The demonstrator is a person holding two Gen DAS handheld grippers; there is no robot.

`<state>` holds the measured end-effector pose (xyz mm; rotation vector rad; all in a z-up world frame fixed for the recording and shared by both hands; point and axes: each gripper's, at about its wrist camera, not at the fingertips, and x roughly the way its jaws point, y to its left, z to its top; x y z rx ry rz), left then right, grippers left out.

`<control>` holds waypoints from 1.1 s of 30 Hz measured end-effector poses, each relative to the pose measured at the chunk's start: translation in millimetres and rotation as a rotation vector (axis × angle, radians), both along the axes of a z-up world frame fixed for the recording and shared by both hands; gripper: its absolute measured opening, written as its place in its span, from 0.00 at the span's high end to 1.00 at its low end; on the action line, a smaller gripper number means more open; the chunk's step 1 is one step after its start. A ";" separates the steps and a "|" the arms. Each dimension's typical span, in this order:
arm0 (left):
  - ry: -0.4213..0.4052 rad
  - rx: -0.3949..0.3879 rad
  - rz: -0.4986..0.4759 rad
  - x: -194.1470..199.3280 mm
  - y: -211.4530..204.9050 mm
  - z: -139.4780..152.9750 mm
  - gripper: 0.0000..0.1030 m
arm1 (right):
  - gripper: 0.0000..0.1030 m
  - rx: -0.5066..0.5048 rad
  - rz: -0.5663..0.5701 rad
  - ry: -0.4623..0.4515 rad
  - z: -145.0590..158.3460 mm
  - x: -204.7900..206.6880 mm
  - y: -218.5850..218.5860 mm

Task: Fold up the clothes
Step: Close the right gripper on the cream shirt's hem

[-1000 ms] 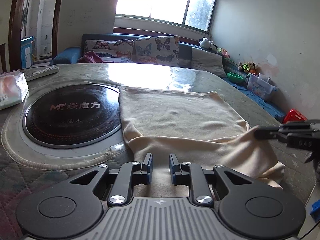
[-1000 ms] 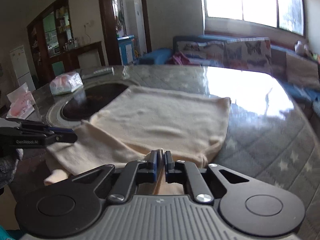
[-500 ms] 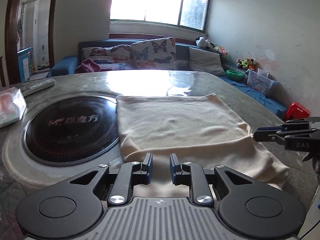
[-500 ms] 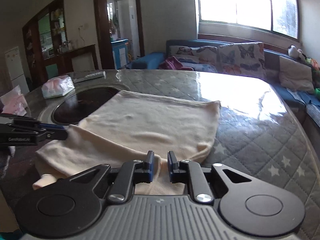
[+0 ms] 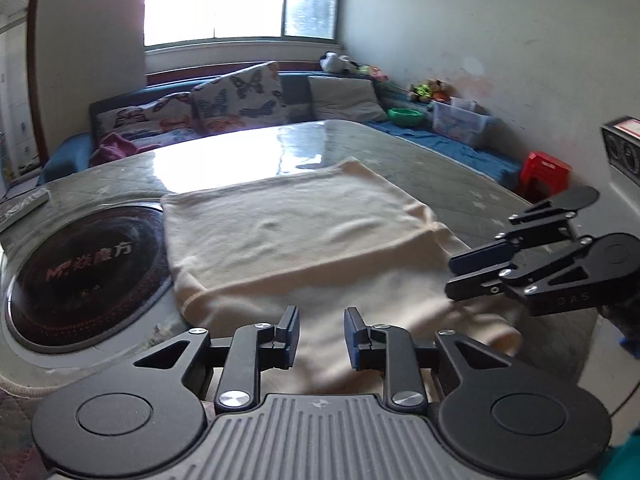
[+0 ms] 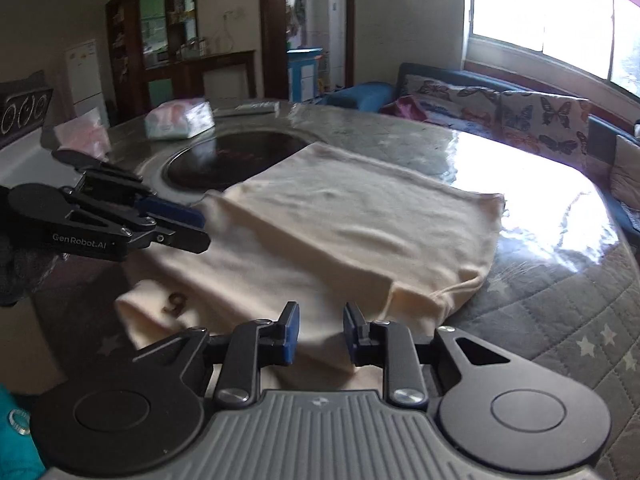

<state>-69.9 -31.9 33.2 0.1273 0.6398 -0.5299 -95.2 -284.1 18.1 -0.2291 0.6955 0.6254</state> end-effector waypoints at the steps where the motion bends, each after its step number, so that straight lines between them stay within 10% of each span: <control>1: 0.004 0.011 -0.008 -2.5 -2.6 -2.6 0.74 | 0.77 -0.015 0.005 -0.011 -1.9 -3.2 1.3; 17: -0.057 0.134 -0.073 -37.5 12.0 1.4 0.63 | 0.75 -0.016 -0.020 -0.034 14.9 -21.7 -15.3; 29: -0.181 0.225 -0.212 -62.1 -10.2 -15.7 0.57 | 0.54 -0.139 0.040 -0.049 13.0 -51.2 -21.3; 33: -0.217 0.217 -0.240 -60.2 -15.9 -17.4 0.75 | 0.48 -0.197 0.077 -0.068 10.5 -62.5 -17.5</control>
